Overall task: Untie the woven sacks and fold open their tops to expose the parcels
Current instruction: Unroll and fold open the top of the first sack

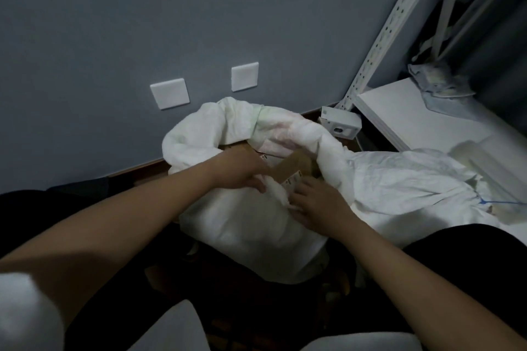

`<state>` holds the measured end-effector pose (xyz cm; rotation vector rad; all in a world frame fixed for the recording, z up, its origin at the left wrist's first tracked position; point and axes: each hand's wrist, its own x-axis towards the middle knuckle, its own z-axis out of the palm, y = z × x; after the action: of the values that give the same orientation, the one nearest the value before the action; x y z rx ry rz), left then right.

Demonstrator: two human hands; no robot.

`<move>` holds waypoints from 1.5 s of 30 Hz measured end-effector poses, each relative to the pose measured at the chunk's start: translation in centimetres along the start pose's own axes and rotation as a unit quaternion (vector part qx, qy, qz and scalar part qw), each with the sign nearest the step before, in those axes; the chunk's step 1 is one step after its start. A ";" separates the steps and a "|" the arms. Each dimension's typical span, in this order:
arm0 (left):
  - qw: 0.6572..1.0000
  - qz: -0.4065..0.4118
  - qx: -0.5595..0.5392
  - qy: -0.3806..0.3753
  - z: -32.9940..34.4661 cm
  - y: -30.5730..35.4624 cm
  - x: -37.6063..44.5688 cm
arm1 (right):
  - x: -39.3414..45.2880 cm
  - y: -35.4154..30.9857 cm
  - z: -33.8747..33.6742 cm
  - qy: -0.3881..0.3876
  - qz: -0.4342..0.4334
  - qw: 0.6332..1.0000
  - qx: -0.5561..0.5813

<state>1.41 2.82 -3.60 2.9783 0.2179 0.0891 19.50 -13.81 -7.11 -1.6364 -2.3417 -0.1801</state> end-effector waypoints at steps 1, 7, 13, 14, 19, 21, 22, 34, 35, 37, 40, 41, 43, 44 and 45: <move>0.995 0.045 0.065 0.059 0.3 0.0 -0.2 | 0.6 -0.2 -0.2 -0.022 0.034 0.997 0.063; 0.956 0.114 0.191 0.190 1.4 -0.2 -1.5 | 4.4 -3.9 1.5 -0.107 0.295 0.858 0.408; 0.836 -0.480 -0.112 0.242 3.0 2.8 -5.9 | 4.5 -5.2 3.5 0.092 0.367 0.870 0.317; 0.757 -0.566 -0.217 0.247 2.9 3.7 -6.0 | 4.6 -5.5 3.6 0.105 0.363 0.872 0.311; 0.481 -0.563 -0.616 0.267 2.0 4.5 -1.9 | 4.7 -7.1 3.8 0.084 0.289 0.918 0.259; 0.472 -0.562 -0.603 0.312 1.7 3.7 -0.5 | 4.1 -6.9 3.7 0.016 0.232 0.951 0.204; 0.466 -0.565 -0.598 0.326 1.5 3.6 -0.2 | 3.6 -6.4 3.5 -0.028 0.211 0.958 0.190; 0.362 -0.550 -0.702 0.271 1.3 3.3 -3.2 | 7.1 -8.7 4.5 0.140 0.310 0.901 0.270; 0.358 -0.563 -0.697 0.264 1.5 2.7 -3.2 | 7.0 -8.9 4.7 0.121 0.252 0.935 0.220; 0.363 -0.592 -0.671 0.260 1.3 1.8 -2.8 | 6.7 -8.9 4.6 0.069 0.144 0.973 0.166; 0.411 -0.598 -0.637 0.262 1.2 1.9 -2.6 | 6.5 -7.6 4.1 -0.005 0.132 0.971 0.200; 0.404 -0.575 -0.664 0.256 1.3 2.4 -2.8 | 6.8 -7.4 3.7 0.005 0.180 0.950 0.255; 0.346 -0.515 -0.747 0.238 1.4 3.2 -3.6 | 8.4 -7.7 2.6 0.052 0.322 0.853 0.407; 0.321 -0.493 -0.775 0.230 1.4 3.2 -4.1 | 9.5 -8.1 2.4 0.065 0.388 0.791 0.469; 0.307 -0.481 -0.792 0.219 1.5 3.0 -4.7 | 10.4 -8.7 2.5 0.075 0.438 0.740 0.504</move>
<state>-2.71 -1.07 -4.85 0.4341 1.0549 0.5294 7.63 -6.87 -5.93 -1.7080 -0.9113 0.9307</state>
